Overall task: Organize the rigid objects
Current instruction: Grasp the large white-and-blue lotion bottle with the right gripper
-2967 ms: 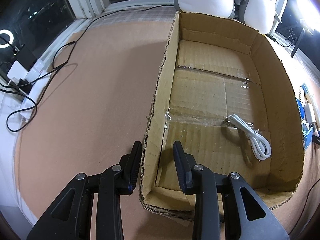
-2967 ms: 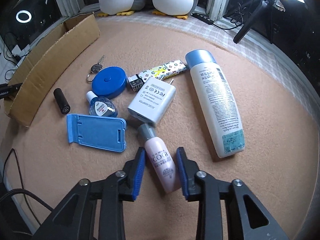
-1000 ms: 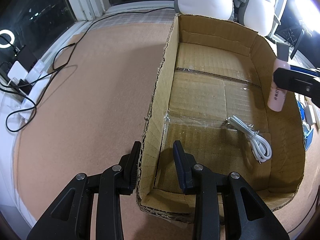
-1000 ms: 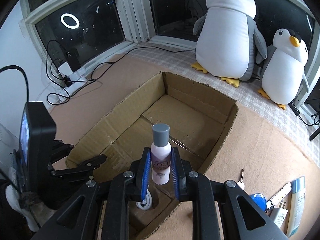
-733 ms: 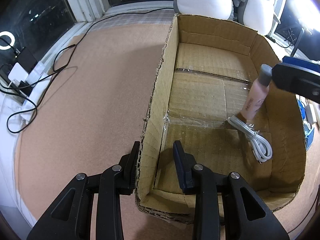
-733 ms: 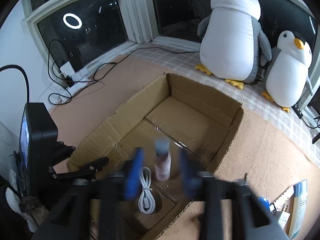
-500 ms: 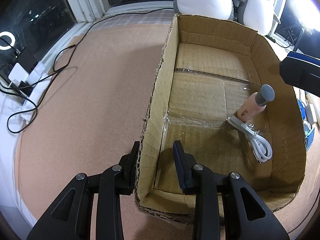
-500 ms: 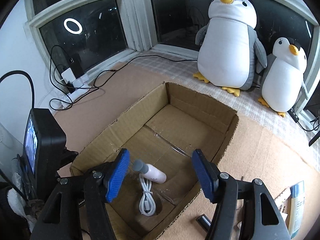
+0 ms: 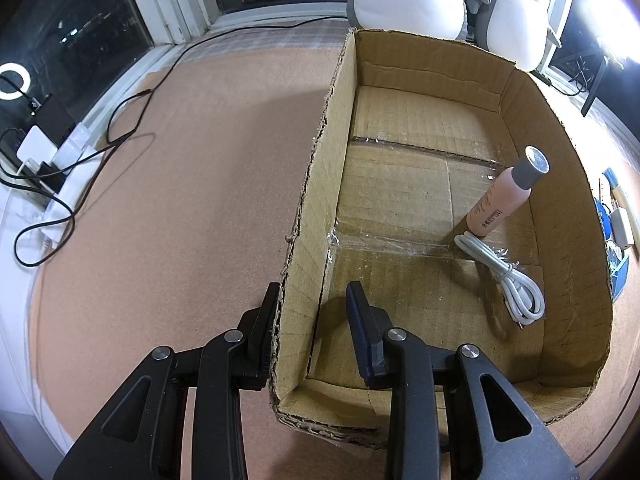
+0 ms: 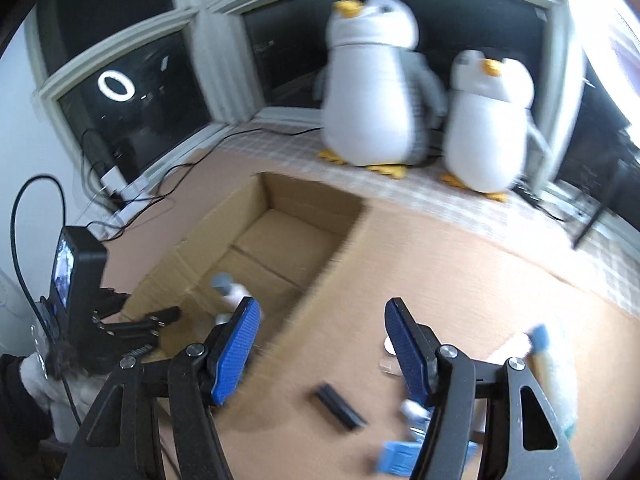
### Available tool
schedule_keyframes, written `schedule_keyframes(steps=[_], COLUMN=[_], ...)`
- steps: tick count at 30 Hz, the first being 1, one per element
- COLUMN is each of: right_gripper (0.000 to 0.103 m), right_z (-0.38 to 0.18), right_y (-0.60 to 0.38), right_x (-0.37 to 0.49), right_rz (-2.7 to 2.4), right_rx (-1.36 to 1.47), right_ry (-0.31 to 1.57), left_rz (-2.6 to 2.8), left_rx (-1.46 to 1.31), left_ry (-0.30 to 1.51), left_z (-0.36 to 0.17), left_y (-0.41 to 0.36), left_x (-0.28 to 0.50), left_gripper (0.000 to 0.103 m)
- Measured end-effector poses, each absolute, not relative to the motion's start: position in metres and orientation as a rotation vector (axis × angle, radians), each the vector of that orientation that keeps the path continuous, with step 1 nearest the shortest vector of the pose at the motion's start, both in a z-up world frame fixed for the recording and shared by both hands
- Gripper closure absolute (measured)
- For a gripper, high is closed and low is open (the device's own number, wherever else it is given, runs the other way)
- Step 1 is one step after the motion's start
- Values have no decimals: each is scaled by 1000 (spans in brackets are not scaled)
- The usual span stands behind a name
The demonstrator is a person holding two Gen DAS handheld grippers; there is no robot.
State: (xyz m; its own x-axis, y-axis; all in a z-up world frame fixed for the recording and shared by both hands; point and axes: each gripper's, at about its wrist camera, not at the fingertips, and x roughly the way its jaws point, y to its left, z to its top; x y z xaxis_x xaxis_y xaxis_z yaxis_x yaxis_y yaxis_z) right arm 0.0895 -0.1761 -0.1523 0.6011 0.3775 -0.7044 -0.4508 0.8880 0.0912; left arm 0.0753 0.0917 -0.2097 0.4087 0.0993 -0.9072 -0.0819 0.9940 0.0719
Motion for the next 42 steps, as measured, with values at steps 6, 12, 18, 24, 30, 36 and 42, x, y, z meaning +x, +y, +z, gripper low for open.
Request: schedule_keyframes(steps=[6,12,18,24,30,36,42], right_gripper=[42,42,42,42,42,43,53], right_z=[-154,-177,-208,-223,-233,-239,-242], right_y=[-251,-314,-345,-352,-350,-348,-348], right_x=[92,107,126,136,147,154,159], right_rz=[350,209,183,193,202,205,222], right_rx=[-80,-126,-117,-111,-127,-143,-136], right_ry=[801,859,948,987,1014,1034,1051], left_rz=[113,117,118,120,120,120,121], left_rx=[17,16,16,14,14,14,14], left_ry=[1144,1145,1145,1145,1145,1145,1145], left_z=[-210,-210,-210,-210,-210,-210,-210], left_y=[92,93,92,93,93,93,93], left_x=[75,75,74,74,74,74,75], left_gripper=[72,72,72,72,72,72,72])
